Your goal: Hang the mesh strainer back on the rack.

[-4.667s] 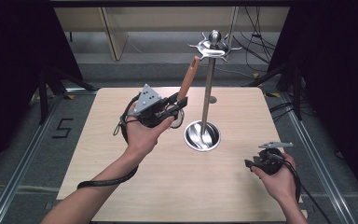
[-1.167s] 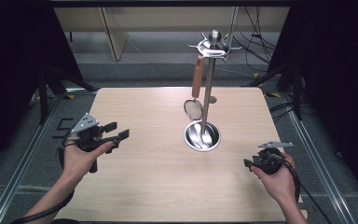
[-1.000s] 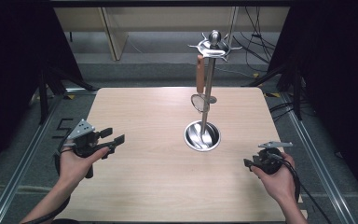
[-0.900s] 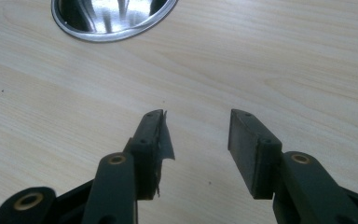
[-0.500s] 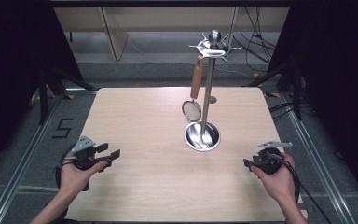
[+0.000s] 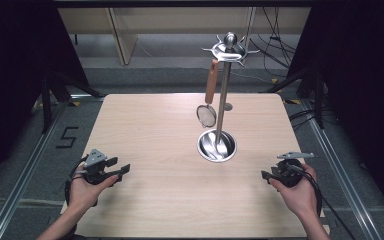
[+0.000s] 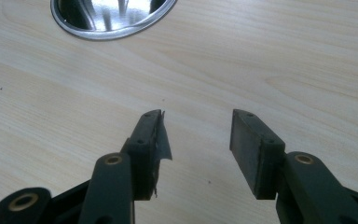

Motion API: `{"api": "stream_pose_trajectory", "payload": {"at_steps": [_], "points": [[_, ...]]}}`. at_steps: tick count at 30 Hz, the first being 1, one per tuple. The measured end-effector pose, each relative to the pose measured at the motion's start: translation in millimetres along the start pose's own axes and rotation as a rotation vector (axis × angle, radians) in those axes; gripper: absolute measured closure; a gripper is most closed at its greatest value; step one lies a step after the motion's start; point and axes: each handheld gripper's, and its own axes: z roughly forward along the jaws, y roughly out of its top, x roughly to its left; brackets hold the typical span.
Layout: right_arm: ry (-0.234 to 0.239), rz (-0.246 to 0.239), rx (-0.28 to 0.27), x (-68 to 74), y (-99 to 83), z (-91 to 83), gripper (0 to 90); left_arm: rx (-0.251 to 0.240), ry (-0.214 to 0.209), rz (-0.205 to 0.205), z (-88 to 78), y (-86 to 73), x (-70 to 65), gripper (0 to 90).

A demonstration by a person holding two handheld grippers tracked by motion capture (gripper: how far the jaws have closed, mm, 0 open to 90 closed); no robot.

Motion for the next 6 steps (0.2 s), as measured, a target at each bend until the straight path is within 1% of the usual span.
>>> {"api": "stream_pose_trajectory", "payload": {"at_steps": [1, 2, 4, 6], "points": [[-0.003, -0.019, -0.004, -1.6, 0.0, 0.0, 54.3, 0.001, 0.002, 0.003, 0.5, -0.1, 0.1, 38.5], [-0.003, -0.019, -0.005, -1.6, -0.2, -0.1, 54.2, -0.002, -0.003, -0.003, 1.1, -0.3, 0.2, 38.6], [-0.005, -0.027, -0.002, -2.3, -0.6, -0.2, 54.0, -0.006, 0.007, 0.0, 0.4, -0.1, 0.6, 38.6], [-0.002, -0.024, 0.0, -2.1, -0.6, -0.3, 53.8, -0.007, 0.005, -0.003, 0.0, 0.2, 1.1, 38.7]]}}
